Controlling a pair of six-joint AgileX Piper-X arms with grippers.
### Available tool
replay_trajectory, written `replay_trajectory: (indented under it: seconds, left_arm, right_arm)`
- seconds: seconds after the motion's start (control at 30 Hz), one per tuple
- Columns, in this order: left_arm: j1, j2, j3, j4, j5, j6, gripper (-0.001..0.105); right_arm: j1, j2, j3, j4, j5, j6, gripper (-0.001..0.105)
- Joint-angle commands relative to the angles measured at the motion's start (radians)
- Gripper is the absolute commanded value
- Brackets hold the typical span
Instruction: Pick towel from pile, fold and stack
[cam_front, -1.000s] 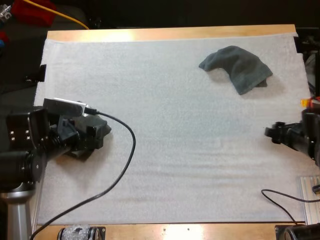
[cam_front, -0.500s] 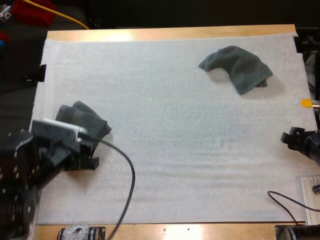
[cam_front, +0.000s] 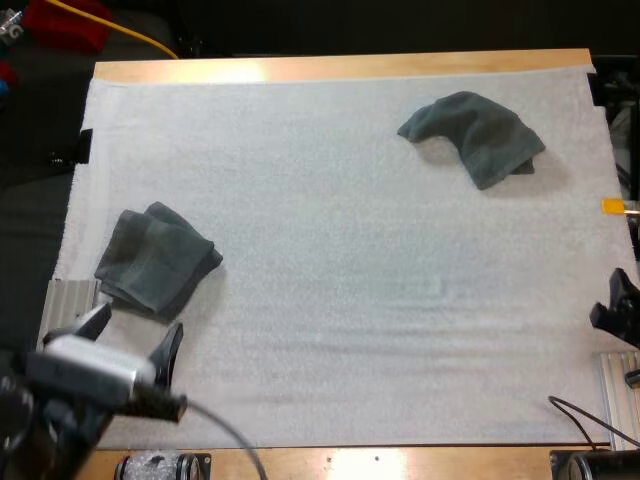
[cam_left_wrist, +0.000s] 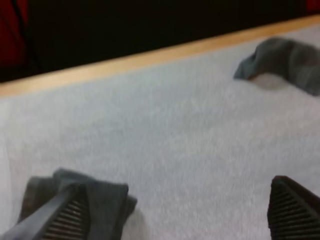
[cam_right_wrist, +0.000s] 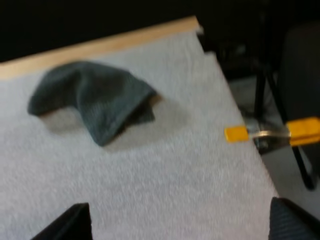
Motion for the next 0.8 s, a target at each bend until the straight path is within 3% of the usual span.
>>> replay_trajectory:
  seconds: [0.0,0.47,0.77]
  left_arm:
    - [-0.005,-0.040,-0.007,0.003,0.005,-0.002,0.070]
    - [-0.005,-0.299,-0.009,0.109,0.005,0.006,0.070]
    - [-0.005,-0.392,-0.011,0.200,0.005,0.014,0.070]
  right_arm:
    - [-0.003,-0.040,-0.007,0.003,0.007,-0.016,0.069]
    - [-0.003,-0.314,-0.008,0.005,0.007,-0.016,0.069]
    - [-0.003,-0.459,-0.008,0.130,0.007,-0.007,0.069]
